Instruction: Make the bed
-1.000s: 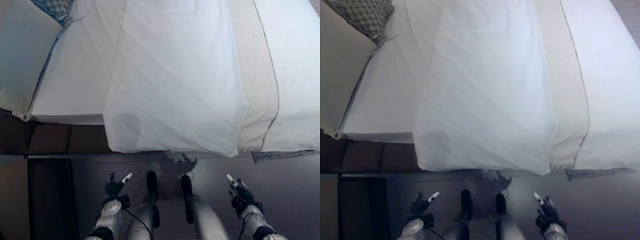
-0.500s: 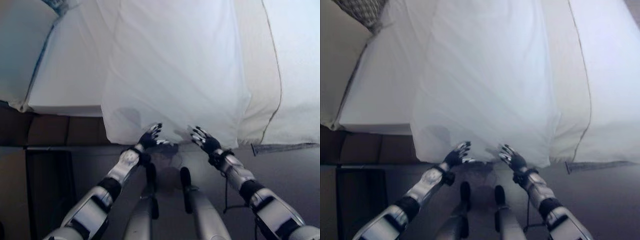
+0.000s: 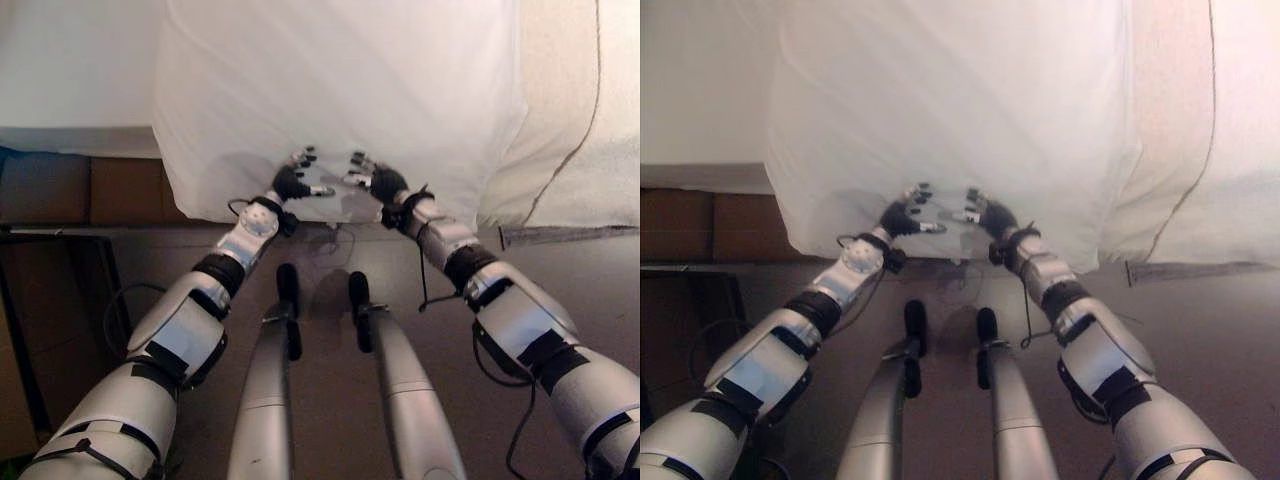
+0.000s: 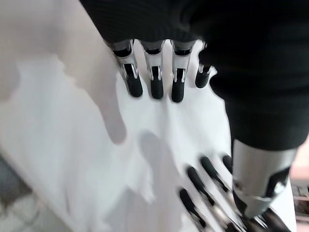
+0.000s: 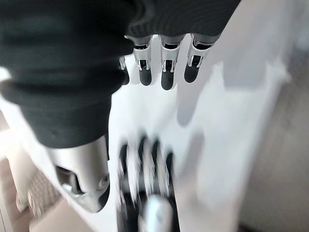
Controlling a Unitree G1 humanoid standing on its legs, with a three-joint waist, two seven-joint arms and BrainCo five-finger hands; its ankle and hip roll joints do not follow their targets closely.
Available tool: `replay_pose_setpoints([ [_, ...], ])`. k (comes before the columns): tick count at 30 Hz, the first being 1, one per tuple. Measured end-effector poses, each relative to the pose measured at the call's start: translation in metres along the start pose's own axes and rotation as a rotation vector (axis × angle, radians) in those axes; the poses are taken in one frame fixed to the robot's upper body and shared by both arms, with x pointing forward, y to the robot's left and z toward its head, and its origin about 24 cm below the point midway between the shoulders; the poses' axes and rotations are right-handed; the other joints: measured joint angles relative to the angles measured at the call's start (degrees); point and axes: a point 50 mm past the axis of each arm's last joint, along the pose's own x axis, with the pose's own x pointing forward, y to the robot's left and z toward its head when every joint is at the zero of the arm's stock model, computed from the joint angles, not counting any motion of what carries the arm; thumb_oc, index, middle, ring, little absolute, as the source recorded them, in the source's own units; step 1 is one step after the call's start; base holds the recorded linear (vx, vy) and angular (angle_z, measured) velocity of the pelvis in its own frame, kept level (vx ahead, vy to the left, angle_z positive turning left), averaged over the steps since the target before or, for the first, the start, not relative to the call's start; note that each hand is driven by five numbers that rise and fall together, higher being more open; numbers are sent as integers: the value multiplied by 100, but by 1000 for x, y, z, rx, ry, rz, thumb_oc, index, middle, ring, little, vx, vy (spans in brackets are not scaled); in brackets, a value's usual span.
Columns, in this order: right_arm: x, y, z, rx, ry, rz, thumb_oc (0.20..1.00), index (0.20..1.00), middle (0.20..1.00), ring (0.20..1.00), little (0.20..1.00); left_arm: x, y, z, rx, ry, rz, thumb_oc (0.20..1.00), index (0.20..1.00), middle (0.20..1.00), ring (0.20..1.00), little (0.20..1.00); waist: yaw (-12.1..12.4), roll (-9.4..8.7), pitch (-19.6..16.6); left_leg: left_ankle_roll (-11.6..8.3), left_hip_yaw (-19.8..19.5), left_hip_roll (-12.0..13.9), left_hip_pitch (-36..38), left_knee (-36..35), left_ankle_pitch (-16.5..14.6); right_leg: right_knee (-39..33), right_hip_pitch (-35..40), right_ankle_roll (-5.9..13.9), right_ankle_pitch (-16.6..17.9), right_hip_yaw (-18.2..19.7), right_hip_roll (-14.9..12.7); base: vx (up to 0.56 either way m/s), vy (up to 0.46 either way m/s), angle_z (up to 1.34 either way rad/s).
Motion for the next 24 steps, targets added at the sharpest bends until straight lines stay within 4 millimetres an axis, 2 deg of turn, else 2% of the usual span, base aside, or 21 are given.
replay_pose_setpoints([
  [2,-1,-8,3,-6,-11,-45,1000,1000,1000,1000,1000,2,3,4,13,-10,37,1000,1000,1000,1000,1000,26,0,0,2,-6,2,-116,172,-61,129,-90,2,-41,-4,-1,17,2,0],
  [8,-6,-42,24,-54,-48,-215,1000,1000,1000,1000,1000,9,43,18,93,-28,212,1000,1000,1000,1000,1000,42,1,-2,31,4,22,-525,469,-146,350,-459,15,-73,-12,-7,12,8,-2],
  [12,-22,-83,26,-128,-16,-387,1000,1000,1000,1000,1000,6,65,15,135,-4,298,1000,1000,1000,1000,1000,121,1,-2,40,11,24,-516,467,-167,345,-444,-9,-76,-18,-13,0,0,0],
  [15,-39,-113,28,-140,-10,-534,1000,1000,1000,1000,1000,0,88,5,116,56,420,1000,1000,1000,1000,1000,132,1,-2,11,1,24,-470,471,-166,336,-392,-20,-75,-43,-21,0,0,0],
  [17,-46,-123,28,-137,-8,-599,1000,1000,1000,1000,1000,-6,100,-6,93,120,497,1000,1000,1000,1000,1000,107,1,-2,9,-2,31,-410,467,-172,311,-316,-20,-75,-53,-18,0,0,0],
  [19,-51,-129,21,-130,8,-638,1000,1000,1000,1000,1000,-13,107,-18,66,176,554,1000,1000,1000,1000,1000,99,0,-2,8,-1,45,-339,469,-188,293,-241,-19,-78,-52,-8,0,0,0],
  [20,-50,-129,24,-110,-16,-636,1000,1000,1000,1000,1000,-16,109,-23,31,187,585,1000,1000,1000,1000,1000,103,0,-2,17,1,54,-298,429,-193,262,-201,-21,-79,-54,-4,6,-9,-4],
  [22,-61,-137,2,-106,44,-673,1000,1000,1000,1000,1000,-30,111,-46,26,270,637,1000,1000,1000,1000,1000,109,-2,-4,37,8,61,-53,285,-202,137,34,-3,-87,-59,-6,18,-43,-2],
  [24,-70,-143,-13,-109,75,-684,1000,1000,1000,1000,1000,-37,108,-57,16,288,644,1000,1000,1000,1000,1000,121,-4,-8,23,17,62,97,144,-191,20,183,1,-86,-70,-19,20,-40,6],
])
